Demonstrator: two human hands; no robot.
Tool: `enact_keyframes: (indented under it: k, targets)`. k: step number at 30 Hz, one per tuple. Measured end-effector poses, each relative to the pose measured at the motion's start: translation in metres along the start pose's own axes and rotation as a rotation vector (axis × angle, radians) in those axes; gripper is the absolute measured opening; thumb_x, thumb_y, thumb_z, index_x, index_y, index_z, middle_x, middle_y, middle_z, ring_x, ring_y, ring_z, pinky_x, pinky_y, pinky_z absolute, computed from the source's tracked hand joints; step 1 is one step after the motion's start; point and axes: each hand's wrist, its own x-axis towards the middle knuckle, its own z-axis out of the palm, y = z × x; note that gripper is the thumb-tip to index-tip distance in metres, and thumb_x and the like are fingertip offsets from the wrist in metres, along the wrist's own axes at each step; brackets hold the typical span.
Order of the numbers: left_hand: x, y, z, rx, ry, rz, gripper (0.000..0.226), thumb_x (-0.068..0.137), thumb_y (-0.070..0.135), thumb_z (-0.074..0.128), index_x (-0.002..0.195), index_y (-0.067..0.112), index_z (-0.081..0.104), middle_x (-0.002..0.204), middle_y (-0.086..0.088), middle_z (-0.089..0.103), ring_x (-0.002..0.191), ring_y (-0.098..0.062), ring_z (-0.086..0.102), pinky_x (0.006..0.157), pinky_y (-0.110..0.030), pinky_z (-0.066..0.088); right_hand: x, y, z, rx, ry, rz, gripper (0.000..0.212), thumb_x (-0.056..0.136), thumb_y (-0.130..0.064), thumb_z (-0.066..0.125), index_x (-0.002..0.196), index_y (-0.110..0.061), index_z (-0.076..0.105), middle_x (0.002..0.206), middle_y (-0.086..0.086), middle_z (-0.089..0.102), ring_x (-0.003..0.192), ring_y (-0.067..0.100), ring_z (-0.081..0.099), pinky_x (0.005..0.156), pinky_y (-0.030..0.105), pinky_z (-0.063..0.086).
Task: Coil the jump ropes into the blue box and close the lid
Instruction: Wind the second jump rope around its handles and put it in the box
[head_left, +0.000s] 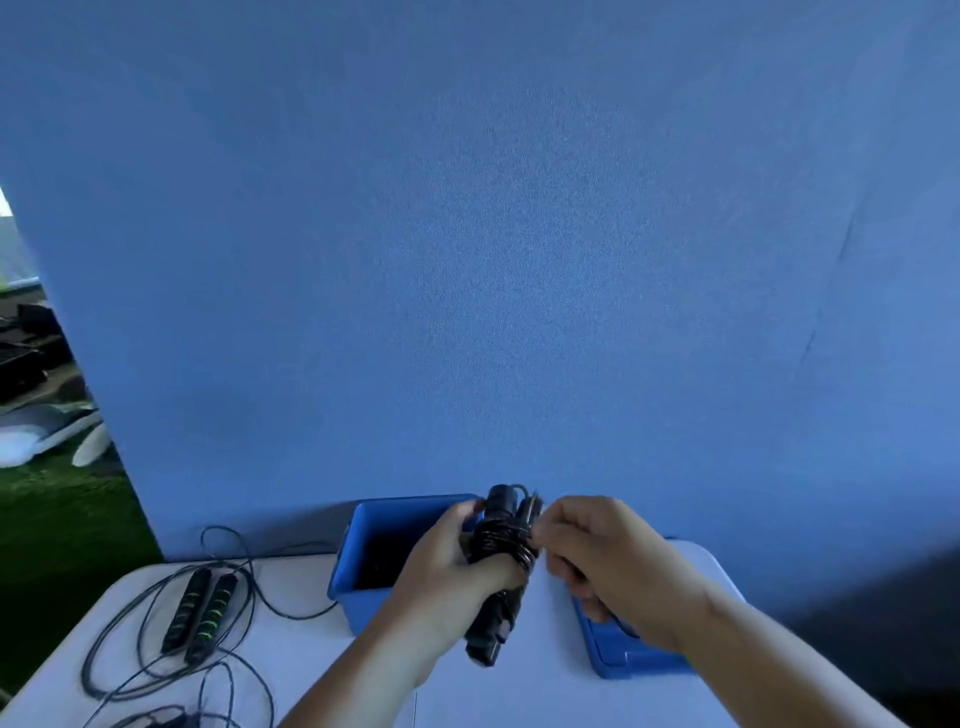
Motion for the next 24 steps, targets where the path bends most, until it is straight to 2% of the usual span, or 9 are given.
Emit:
enact_keyframes:
  k: [3,5,7,9,11,13,18,21,24]
  targets:
    - [0.0,-0.005,-0.001,-0.006,0.003,-0.006,0.057,0.062,0.023,0.076,0.118,0.025,0.064,0.09,-0.033,0.067,0.064,-0.031,0.061,0.062,-0.044,0.047,0.0,0.0,-0.009,0.037,0.028,-0.018,0.019,0.094,-0.013,0.061,0.081,0.001,0.062,0.061,0.002,0.048,0.047,0.013,0.037,0.044,0.026,0.037]
    - [0.002,-0.01,-0.003,0.012,0.052,0.006,0.062,0.063,0.029,0.076,0.123,0.034,0.063,0.095,-0.024,0.069,0.07,-0.026,0.064,0.065,-0.043,0.048,0.0,0.001,-0.016,0.049,0.039,-0.031,0.016,0.093,-0.01,0.063,0.082,0.002,0.065,0.06,0.005,0.048,0.047,0.014,0.039,0.044,0.028,0.04]
    - [0.002,-0.012,-0.003,0.024,0.048,0.027,0.054,0.073,0.021,0.072,0.119,0.047,0.064,0.092,-0.019,0.07,0.07,-0.025,0.063,0.067,-0.044,0.048,-0.001,0.002,-0.022,0.055,0.036,-0.042,0.014,0.092,-0.009,0.067,0.081,0.0,0.068,0.058,0.006,0.049,0.045,0.016,0.04,0.043,0.029,0.043]
    - [0.002,-0.014,-0.001,0.058,0.012,0.052,0.053,0.086,0.008,0.065,0.116,0.052,0.064,0.083,-0.017,0.069,0.065,-0.028,0.06,0.065,-0.044,0.045,-0.002,0.003,-0.025,0.066,0.019,-0.047,0.013,0.092,-0.007,0.068,0.079,-0.004,0.07,0.056,0.004,0.05,0.043,0.015,0.041,0.042,0.029,0.045]
    - [0.0,-0.013,-0.001,0.065,0.01,0.072,0.057,0.092,0.001,0.059,0.116,0.052,0.066,0.078,-0.011,0.068,0.063,-0.029,0.059,0.063,-0.045,0.046,-0.005,0.003,-0.026,0.063,0.014,-0.056,0.013,0.092,-0.004,0.067,0.079,-0.004,0.07,0.054,0.002,0.051,0.04,0.015,0.041,0.041,0.028,0.044]
    - [-0.002,-0.012,-0.001,0.032,0.017,0.082,0.056,0.088,0.002,0.058,0.116,0.049,0.069,0.078,-0.011,0.068,0.065,-0.031,0.059,0.066,-0.049,0.05,-0.007,0.004,-0.027,0.062,0.026,-0.066,0.013,0.092,-0.003,0.066,0.079,-0.002,0.069,0.053,0.001,0.051,0.037,0.015,0.041,0.04,0.026,0.042]
    - [0.002,-0.016,0.002,0.0,0.023,0.065,0.063,0.091,-0.009,0.049,0.117,0.045,0.071,0.077,-0.008,0.069,0.06,-0.032,0.059,0.066,-0.049,0.047,-0.009,0.013,-0.029,0.086,0.067,-0.085,0.014,0.091,-0.002,0.066,0.079,-0.004,0.071,0.053,0.003,0.052,0.038,0.02,0.041,0.041,0.025,0.04]
    - [0.002,-0.017,0.006,-0.036,0.023,0.048,0.062,0.091,-0.01,0.049,0.115,0.042,0.071,0.077,-0.01,0.067,0.059,-0.03,0.059,0.068,-0.053,0.049,-0.007,0.017,-0.027,0.119,0.091,-0.093,0.012,0.09,0.001,0.066,0.081,-0.005,0.072,0.057,0.007,0.056,0.042,0.02,0.046,0.041,0.026,0.044]
    - [0.004,-0.021,0.006,-0.038,0.018,0.042,0.061,0.092,-0.009,0.048,0.117,0.041,0.07,0.075,-0.009,0.065,0.06,-0.029,0.06,0.069,-0.053,0.046,-0.006,0.021,-0.025,0.122,0.074,-0.087,0.007,0.088,0.0,0.07,0.084,-0.006,0.072,0.064,0.013,0.061,0.049,0.02,0.054,0.049,0.032,0.052]
